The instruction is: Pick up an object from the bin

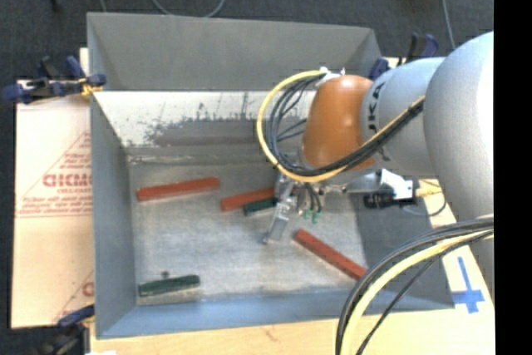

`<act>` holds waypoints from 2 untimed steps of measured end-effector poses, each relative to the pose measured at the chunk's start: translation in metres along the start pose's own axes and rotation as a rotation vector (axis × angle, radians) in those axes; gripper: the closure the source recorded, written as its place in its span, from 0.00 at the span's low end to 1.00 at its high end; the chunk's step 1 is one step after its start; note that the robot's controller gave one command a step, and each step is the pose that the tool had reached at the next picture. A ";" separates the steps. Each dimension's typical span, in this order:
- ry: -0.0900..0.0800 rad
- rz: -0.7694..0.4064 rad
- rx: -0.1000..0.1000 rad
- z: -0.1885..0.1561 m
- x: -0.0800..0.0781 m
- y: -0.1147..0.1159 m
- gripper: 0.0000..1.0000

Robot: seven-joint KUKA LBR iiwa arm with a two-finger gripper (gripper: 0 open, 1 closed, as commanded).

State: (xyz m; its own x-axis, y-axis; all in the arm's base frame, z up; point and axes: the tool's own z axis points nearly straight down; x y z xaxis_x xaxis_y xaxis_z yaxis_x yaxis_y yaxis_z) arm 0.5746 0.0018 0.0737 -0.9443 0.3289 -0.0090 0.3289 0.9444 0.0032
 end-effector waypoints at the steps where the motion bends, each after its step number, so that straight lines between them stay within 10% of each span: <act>1: -0.013 0.000 -0.004 -0.004 -0.004 0.001 1.00; 2: 0.000 0.000 0.000 0.000 0.000 0.000 0.00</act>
Offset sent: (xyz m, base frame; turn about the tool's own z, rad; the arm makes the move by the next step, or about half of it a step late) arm 0.0000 0.0000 0.0000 0.0000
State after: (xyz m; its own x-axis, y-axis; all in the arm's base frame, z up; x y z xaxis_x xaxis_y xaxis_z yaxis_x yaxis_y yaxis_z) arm 0.5746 0.0018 0.0736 -0.9444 0.3287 -0.0088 0.3287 0.9444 0.0030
